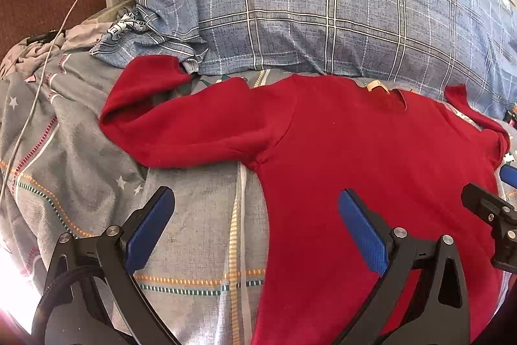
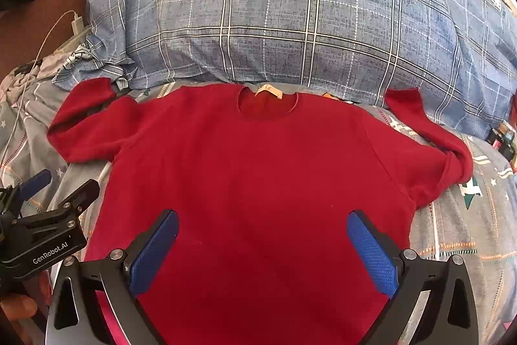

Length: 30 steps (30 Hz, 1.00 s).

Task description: Fold small clothes

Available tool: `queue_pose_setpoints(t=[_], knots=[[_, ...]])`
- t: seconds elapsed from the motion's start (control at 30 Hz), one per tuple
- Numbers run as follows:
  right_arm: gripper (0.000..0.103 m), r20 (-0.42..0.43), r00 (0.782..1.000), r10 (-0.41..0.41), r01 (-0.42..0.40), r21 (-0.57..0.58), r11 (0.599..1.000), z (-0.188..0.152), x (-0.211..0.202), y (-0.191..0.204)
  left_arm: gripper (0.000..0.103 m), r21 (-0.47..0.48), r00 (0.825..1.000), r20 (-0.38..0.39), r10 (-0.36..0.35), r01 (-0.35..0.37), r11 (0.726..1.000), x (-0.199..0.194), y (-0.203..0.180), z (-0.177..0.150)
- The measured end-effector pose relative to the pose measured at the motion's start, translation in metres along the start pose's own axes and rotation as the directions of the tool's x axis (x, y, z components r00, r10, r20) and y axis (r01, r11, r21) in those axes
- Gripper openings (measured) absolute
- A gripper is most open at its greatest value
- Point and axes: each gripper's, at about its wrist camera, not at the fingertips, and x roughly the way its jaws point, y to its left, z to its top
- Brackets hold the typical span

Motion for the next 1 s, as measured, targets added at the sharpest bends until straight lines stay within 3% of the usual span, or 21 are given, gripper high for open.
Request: queue_pose_setpoints(t=[1.0], knots=[[0.103,-0.009,1.000,0.002,-0.002,0.010,1.000,0.0000,0.0076,-0.0008,0.102,0.004,1.000,-0.003,0.023,-0.023,1.000,0.0064,0.0018,-0.0008]])
